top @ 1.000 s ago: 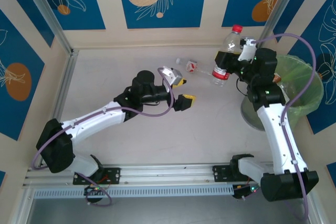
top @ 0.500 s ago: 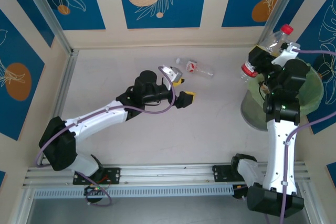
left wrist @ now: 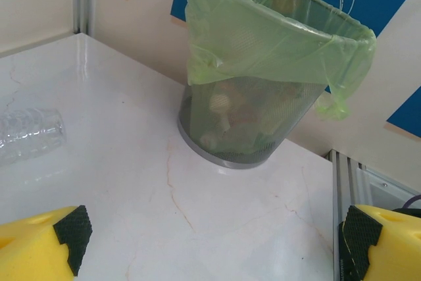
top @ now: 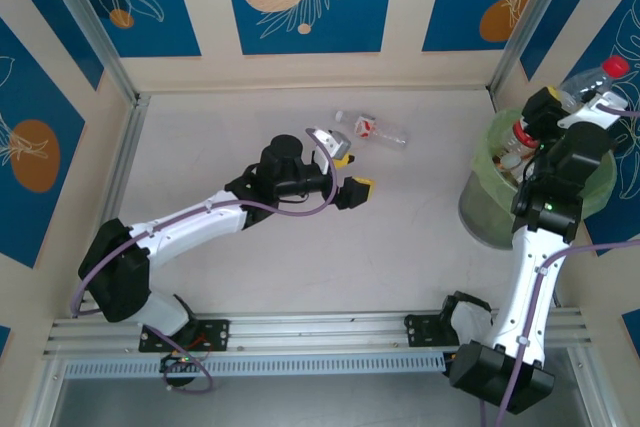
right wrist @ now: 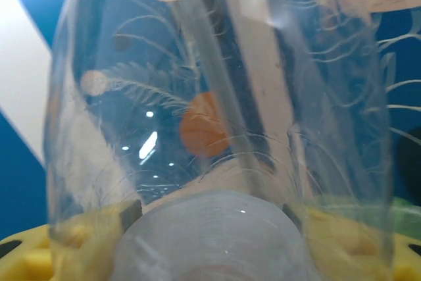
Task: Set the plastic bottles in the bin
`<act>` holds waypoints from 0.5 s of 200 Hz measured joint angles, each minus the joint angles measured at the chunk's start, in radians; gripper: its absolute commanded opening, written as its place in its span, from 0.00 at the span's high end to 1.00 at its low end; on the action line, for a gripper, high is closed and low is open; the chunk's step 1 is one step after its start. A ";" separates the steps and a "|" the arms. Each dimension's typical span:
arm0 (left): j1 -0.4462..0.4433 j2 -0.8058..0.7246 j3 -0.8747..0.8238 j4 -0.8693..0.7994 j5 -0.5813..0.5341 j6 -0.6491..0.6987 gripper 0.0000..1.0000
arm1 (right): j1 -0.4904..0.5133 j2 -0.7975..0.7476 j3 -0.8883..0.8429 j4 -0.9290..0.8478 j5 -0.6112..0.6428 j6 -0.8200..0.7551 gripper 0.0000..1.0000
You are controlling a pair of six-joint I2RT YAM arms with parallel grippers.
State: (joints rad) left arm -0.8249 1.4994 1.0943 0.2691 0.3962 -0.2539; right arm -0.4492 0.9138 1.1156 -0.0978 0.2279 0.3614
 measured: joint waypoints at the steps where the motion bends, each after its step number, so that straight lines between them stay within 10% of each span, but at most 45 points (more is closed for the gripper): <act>1: 0.000 0.000 0.000 0.000 0.000 0.000 0.00 | -0.003 0.000 -0.001 0.000 0.001 0.000 0.42; 100: 0.000 0.004 0.014 0.000 0.000 -0.003 0.00 | -0.055 0.121 -0.085 0.001 0.027 0.033 0.28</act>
State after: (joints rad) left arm -0.8253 1.5032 1.1084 0.2687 0.3962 -0.2565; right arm -0.5045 1.0344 1.0302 -0.0971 0.2554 0.3946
